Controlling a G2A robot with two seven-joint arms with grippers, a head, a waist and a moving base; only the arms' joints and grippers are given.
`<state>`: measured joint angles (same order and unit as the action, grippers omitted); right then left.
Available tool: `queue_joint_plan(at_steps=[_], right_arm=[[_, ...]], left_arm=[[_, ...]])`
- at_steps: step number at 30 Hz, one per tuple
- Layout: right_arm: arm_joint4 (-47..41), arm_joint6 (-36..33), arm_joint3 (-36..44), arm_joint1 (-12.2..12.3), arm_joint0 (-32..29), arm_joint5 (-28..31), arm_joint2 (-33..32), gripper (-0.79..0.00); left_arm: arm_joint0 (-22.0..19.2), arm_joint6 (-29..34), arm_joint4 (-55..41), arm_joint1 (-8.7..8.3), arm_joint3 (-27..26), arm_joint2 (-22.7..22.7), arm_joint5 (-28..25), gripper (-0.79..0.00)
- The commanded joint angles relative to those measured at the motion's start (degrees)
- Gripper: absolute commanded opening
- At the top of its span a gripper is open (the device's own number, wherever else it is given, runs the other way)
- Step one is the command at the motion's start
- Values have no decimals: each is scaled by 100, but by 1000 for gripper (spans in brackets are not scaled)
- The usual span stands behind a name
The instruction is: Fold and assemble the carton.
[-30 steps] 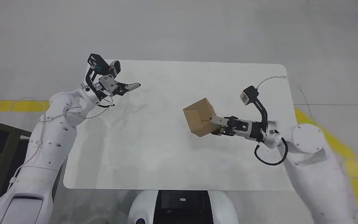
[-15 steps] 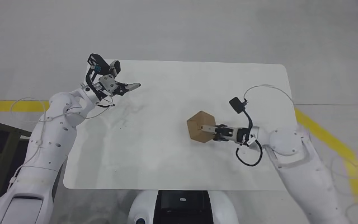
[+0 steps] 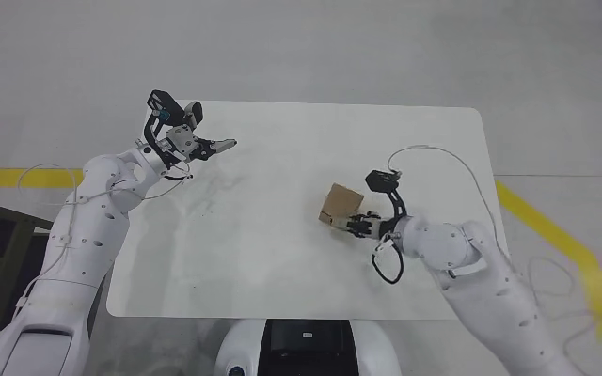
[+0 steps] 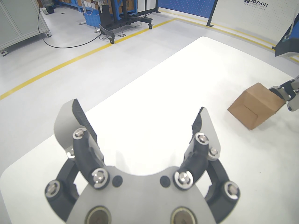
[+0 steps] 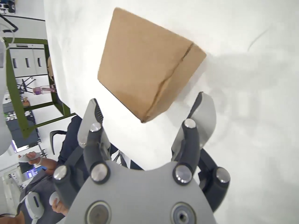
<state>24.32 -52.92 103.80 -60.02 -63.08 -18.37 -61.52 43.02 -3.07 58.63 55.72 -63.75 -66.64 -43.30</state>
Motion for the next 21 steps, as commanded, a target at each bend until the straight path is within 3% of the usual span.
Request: queue_joint_plan(at_steps=[1,5,10,13,21], right_arm=[[128,9,21,-18,40,-61,113,0],[197,170,150,-40,65,-131,130,0],[-105,416,523,-5,-169,-43,-301,0],[-540,489,678,34,-372,459,-694,0],[-188,1149,974,203,-1051,1950,-1894,0]], left_arm=[[0,0,0,0,0,0,0,0],[0,0,0,0,0,0,0,0],[0,0,0,0,0,0,0,0],[0,0,0,0,0,0,0,0],[0,0,0,0,0,0,0,0]])
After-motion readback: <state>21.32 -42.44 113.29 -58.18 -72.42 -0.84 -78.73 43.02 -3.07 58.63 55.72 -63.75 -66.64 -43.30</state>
